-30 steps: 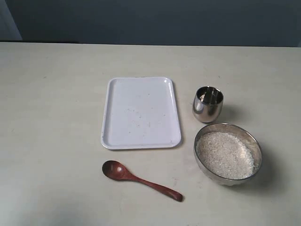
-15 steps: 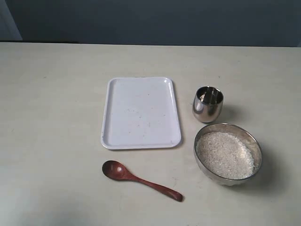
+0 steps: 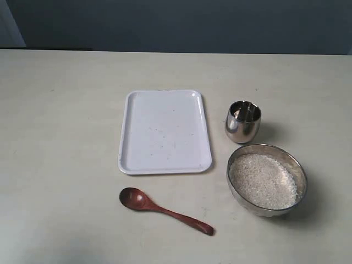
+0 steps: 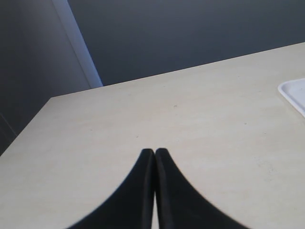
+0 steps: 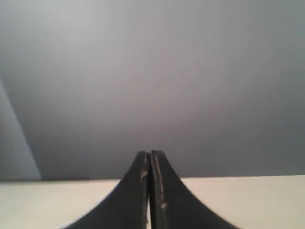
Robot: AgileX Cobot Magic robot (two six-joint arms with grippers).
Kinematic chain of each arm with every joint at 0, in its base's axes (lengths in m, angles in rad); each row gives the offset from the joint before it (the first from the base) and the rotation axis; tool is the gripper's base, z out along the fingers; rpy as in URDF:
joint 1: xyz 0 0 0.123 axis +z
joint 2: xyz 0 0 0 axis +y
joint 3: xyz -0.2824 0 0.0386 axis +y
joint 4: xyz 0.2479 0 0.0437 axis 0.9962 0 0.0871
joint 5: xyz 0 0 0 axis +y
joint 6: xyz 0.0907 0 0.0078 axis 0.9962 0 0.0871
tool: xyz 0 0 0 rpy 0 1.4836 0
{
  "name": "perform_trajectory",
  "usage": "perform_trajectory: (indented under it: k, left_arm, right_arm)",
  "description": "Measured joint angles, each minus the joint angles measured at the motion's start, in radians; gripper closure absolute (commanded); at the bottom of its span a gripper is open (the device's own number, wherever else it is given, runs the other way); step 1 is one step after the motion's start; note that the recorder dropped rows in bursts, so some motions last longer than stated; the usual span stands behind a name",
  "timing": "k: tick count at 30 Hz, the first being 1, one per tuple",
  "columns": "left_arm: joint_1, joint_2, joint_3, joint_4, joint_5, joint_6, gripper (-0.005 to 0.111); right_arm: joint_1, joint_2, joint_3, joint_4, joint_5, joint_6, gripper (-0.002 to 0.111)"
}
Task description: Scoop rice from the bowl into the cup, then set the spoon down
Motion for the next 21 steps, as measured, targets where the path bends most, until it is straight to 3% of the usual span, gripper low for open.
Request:
perform_trajectory:
  k: [2, 4, 10, 13, 16, 21]
  left_arm:
    - [0.0, 0.0, 0.0, 0.0, 0.0, 0.0, 0.106]
    - [0.0, 0.0, 0.0, 0.0, 0.0, 0.0, 0.106]
    - [0.0, 0.0, 0.0, 0.0, 0.0, 0.0, 0.106]
    - [0.0, 0.0, 0.0, 0.0, 0.0, 0.0, 0.106]
    - [0.0, 0.0, 0.0, 0.0, 0.0, 0.0, 0.106]
    - [0.0, 0.0, 0.0, 0.0, 0.0, 0.0, 0.106]
  right_arm:
    - [0.012, 0.154, -0.116, -0.234, -0.08, 0.103, 0.109]
    - [0.019, 0.32, -0.25, -0.353, -0.179, 0.166, 0.109]
    - [0.032, 0.713, -0.573, -0.432, -0.428, 0.185, 0.109]
    - [0.064, 0.858, -0.671, -0.443, -0.433, 0.168, 0.109]
    - [0.129, 0.949, -0.76, -0.456, -0.256, 0.098, 0.109]
    - [0.223, 1.043, -0.89, -0.463, 0.308, -0.123, 0.109]
